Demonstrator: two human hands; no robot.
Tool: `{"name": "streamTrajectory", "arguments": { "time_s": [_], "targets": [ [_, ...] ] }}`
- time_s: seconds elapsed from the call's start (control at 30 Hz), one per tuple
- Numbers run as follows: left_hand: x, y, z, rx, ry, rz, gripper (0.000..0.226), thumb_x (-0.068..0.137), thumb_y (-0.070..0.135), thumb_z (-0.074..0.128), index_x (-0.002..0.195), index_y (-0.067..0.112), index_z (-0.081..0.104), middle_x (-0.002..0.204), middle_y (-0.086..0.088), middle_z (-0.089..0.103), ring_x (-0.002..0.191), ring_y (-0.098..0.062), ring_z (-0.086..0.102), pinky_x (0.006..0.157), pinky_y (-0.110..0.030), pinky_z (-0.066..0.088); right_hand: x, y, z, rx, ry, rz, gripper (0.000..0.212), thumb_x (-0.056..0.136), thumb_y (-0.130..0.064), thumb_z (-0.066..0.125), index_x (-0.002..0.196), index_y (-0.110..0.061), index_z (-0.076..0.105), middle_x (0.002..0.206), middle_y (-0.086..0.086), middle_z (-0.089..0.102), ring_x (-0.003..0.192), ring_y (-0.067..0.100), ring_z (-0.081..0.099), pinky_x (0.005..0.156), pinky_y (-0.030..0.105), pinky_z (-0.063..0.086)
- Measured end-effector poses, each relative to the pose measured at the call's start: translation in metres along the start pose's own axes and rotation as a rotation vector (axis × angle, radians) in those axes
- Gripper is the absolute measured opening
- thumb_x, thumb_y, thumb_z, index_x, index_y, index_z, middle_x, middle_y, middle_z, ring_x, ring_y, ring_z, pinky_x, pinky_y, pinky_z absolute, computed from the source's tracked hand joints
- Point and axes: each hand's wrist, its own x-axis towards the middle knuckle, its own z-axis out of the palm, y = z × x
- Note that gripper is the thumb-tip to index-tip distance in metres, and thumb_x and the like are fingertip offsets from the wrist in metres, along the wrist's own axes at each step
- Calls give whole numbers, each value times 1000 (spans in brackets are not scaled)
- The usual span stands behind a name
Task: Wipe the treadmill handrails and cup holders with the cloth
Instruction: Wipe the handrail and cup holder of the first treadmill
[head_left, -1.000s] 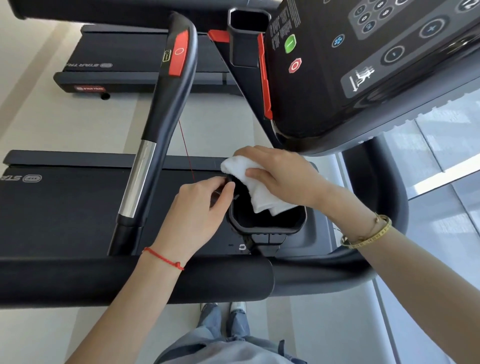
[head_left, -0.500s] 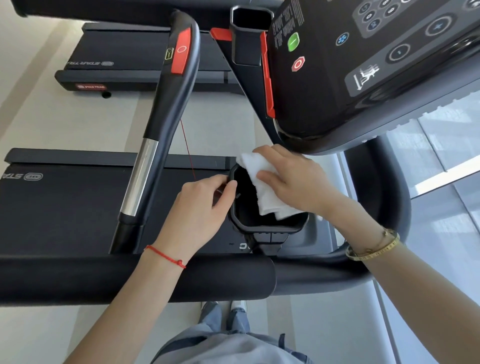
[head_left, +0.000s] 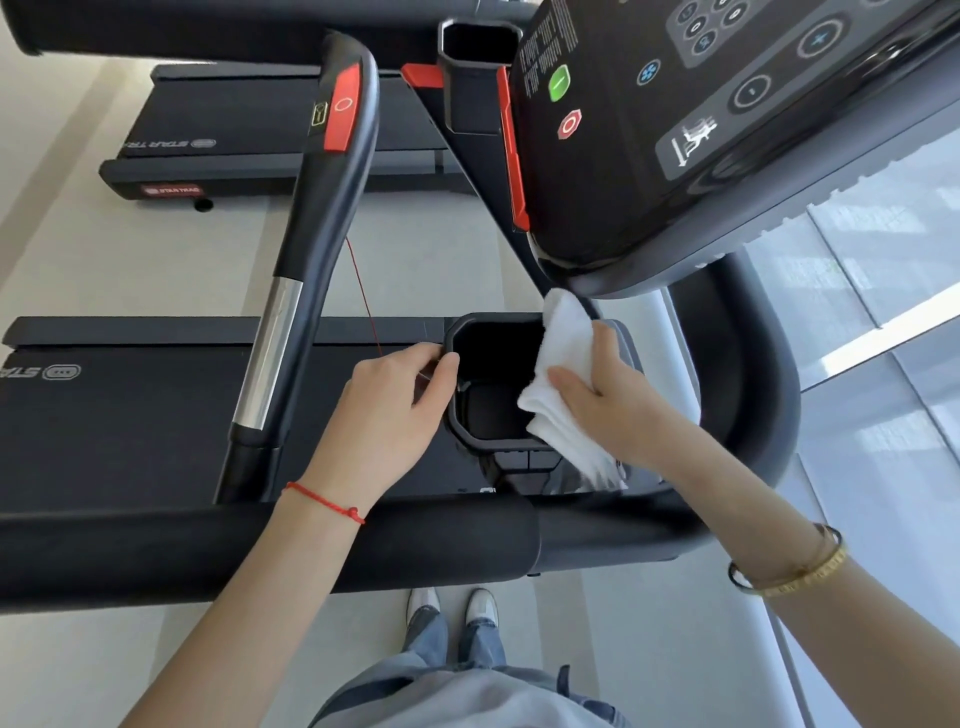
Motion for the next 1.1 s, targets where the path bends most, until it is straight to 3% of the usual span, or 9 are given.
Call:
{"name": "streamTrajectory", "arguments": {
  "time_s": [0.1, 0.17, 0.33, 0.4, 0.47, 0.63, 0.87, 1.0, 1.1],
  "targets": [
    [0, 0, 0, 16, 0, 1, 30, 100, 38, 45, 97, 18, 67, 61, 8, 59, 62, -10, 57, 62, -21, 45, 17, -10, -6, -3, -29, 18, 33, 101, -26, 44, 125, -6, 34, 86, 8, 58, 77, 23, 57, 70, 33, 44],
    [0, -1, 0, 18, 4, 0, 29, 100, 37, 46, 97, 18, 68, 58, 9, 57, 61, -10, 56, 59, -16, 40, 19, -10, -8, 3, -26, 2, 33, 101, -26, 44, 126, -9, 32, 81, 7, 58, 73, 22, 58, 67, 36, 44],
    [1, -1, 0, 14, 4, 8, 28, 100, 37, 46, 98, 20, 67, 61, 11, 59, 62, -8, 58, 58, -11, 39, -11, -3, -1, 77, -25, 164, 27, 90, -3, 57, 103, -2, 33, 70, -1, 40, 47, 10, 37, 52, 18, 36],
    [1, -1, 0, 18, 3, 14, 28, 100, 38, 45, 98, 20, 67, 65, 10, 62, 63, -9, 60, 60, -18, 42, -13, 4, 7, 142, -10, 236, 25, 98, -17, 54, 112, -10, 34, 73, -4, 42, 53, 6, 41, 51, 11, 35],
    [1, 0, 0, 19, 2, 19, 29, 100, 37, 46, 101, 19, 68, 68, 9, 64, 65, -10, 62, 64, -22, 46, -8, 2, 5, 19, 52, 152, 30, 101, -31, 47, 124, -15, 37, 74, -6, 45, 60, 2, 43, 51, 10, 33],
    [0, 0, 0, 29, 2, 29, 31, 101, 37, 45, 103, 17, 68, 65, 10, 62, 62, -9, 60, 65, -28, 48, 15, -6, -3, -103, 3, -50, 31, 101, -20, 43, 124, -2, 33, 74, -3, 44, 59, 13, 45, 55, 30, 32],
    [0, 1, 1, 16, 3, 11, 31, 101, 38, 45, 97, 17, 67, 61, 9, 58, 58, -9, 57, 63, -29, 47, 41, -17, -10, -484, -48, -241, 33, 102, -29, 42, 128, -9, 39, 119, 10, 52, 100, 37, 54, 75, 38, 40],
    [1, -1, 2, 16, 11, 1, 29, 100, 36, 46, 85, 18, 63, 53, 11, 49, 52, -8, 51, 54, -24, 36, 53, -36, 2, -727, 12, -500, 36, 102, -37, 40, 129, -15, 43, 118, 3, 55, 101, 29, 55, 71, 36, 39],
    [1, -2, 3, 1, 1, -25, 30, 99, 35, 46, 78, 17, 59, 50, 9, 46, 49, -14, 44, 52, -26, 31, 62, -42, 4, -688, -59, -599, 34, 101, -39, 40, 128, -20, 45, 112, -3, 59, 93, 25, 58, 64, 35, 39]
  ]
}}
